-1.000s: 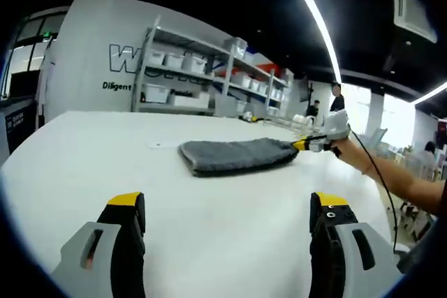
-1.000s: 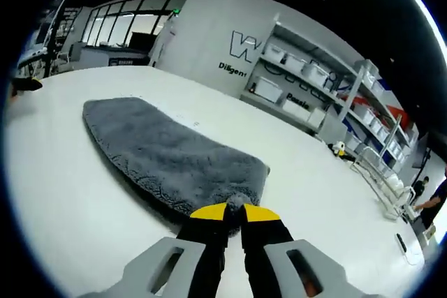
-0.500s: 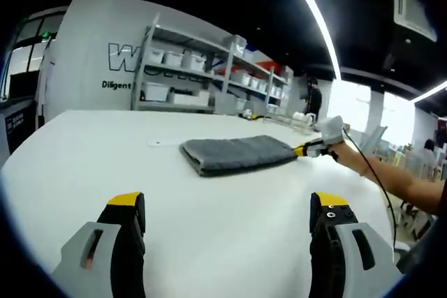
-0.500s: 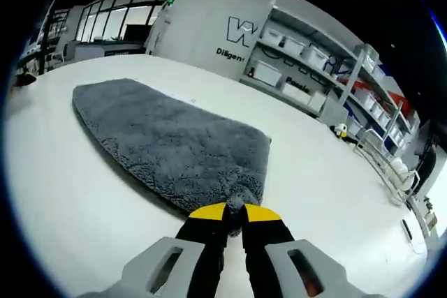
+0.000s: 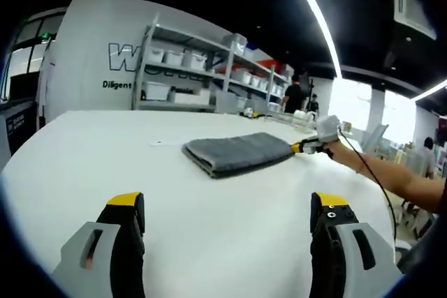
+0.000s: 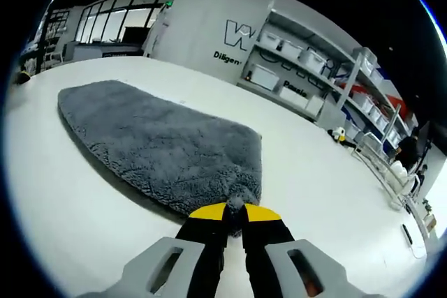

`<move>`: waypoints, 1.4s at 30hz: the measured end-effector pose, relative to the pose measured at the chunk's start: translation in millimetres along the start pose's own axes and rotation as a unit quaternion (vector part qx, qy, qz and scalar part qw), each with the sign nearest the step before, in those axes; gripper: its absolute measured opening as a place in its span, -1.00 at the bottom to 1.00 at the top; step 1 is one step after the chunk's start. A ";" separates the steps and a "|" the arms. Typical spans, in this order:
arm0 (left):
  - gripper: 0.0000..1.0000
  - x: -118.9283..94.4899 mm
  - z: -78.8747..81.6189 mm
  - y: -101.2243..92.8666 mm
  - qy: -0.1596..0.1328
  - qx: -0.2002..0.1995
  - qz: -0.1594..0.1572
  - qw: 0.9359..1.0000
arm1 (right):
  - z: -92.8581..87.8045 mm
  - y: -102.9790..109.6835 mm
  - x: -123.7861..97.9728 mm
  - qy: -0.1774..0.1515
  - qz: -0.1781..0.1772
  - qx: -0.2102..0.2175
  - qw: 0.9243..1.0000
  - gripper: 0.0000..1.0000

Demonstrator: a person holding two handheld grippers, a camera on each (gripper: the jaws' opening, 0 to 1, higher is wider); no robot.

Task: Open the folded towel by lifting each exposed corner and separating the folded layers until the towel lies flat within the target outline without major curled edges

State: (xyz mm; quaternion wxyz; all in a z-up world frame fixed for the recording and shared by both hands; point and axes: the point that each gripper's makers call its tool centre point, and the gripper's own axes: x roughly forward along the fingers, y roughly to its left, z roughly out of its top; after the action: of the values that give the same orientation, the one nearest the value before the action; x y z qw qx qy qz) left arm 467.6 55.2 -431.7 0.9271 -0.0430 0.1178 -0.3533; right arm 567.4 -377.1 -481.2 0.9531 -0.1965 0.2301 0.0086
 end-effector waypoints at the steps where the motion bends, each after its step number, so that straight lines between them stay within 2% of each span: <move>1: 0.94 -0.6 1.1 0.6 -0.002 0.001 0.002 1.000 | 0.2 -0.4 0.6 0.001 -0.002 -0.001 1.000 -0.93; 7: 0.94 -2.4 1.9 3.9 -0.007 -0.009 0.006 1.000 | -0.8 -1.6 2.6 0.011 -0.005 0.007 1.000 -0.91; 12: 0.94 -2.6 4.6 1.5 -0.014 -0.007 0.002 1.000 | -0.2 -6.0 -1.5 0.018 -0.011 0.017 1.000 -0.74; 16: 0.94 -3.2 6.2 2.7 -0.017 -0.007 0.004 1.000 | 1.8 -15.1 -7.0 0.016 -0.021 0.023 0.999 -0.42; 18: 0.94 -2.7 6.0 2.8 -0.017 -0.010 0.003 1.000 | 4.2 -16.5 -12.8 0.009 -0.017 0.045 0.999 -0.25; 20: 0.94 -2.6 6.1 2.2 -0.017 -0.010 0.003 1.000 | 3.4 -16.6 -16.7 0.017 -0.013 0.051 0.998 -0.07; 23: 0.94 -2.7 6.9 1.5 -0.019 -0.009 0.001 1.000 | 1.0 -19.6 -23.3 0.048 -0.009 0.032 0.998 0.17; 25: 0.94 -3.2 7.0 1.6 -0.019 -0.009 0.001 1.000 | 6.0 -15.3 -32.3 0.040 0.001 0.035 0.999 0.32; 29: 0.94 -3.4 7.7 1.6 -0.020 -0.010 0.001 1.000 | 13.0 -9.5 -43.8 0.032 0.019 0.029 0.999 0.41; 32: 0.94 -3.0 7.5 0.8 -0.020 -0.009 0.000 1.000 | 19.3 -6.6 -52.3 0.028 0.033 0.013 0.999 0.61; 36: 0.94 -2.5 9.1 -1.6 -0.023 -0.008 -0.005 1.000 | 17.8 -1.7 -61.5 0.033 0.049 -0.009 0.998 0.78; 42: 0.95 -2.3 8.6 -0.9 -0.021 -0.010 -0.005 1.000 | 13.2 5.1 -75.9 0.020 0.069 -0.022 0.997 0.98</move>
State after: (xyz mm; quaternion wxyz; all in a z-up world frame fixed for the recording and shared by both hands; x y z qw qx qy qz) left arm 467.5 56.0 -422.8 0.9273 -0.0599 0.1011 -0.3554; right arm 504.8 -361.8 -438.7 0.9409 -0.2008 0.2622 0.0752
